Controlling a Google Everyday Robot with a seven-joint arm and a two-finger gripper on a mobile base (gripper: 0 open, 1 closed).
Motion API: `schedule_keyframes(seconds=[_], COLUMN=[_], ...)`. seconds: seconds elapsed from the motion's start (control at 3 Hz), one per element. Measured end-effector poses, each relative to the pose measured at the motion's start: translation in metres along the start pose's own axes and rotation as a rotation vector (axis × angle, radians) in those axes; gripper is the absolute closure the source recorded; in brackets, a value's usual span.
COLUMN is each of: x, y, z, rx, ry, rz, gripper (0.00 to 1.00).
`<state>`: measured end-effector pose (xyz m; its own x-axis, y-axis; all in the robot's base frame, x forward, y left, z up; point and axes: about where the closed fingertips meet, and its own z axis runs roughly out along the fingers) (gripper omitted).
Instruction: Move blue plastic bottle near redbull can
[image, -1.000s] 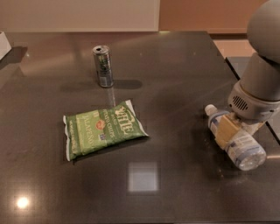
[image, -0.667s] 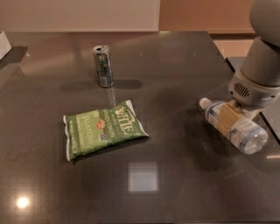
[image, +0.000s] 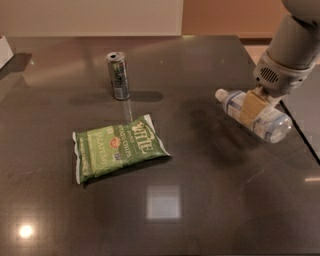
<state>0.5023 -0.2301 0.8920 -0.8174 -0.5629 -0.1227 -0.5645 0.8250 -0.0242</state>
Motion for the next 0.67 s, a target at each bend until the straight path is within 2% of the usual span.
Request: schedule_keyframes(seconds=[0.33,0.67], x=[-0.049,-0.099], y=[-0.019,-0.018], z=[0.007,0.015], rx=[-0.043,-0.090], ry=[-0.077,-0.147], rz=[-0.099,-0.182], gripper=[1.00,1.00])
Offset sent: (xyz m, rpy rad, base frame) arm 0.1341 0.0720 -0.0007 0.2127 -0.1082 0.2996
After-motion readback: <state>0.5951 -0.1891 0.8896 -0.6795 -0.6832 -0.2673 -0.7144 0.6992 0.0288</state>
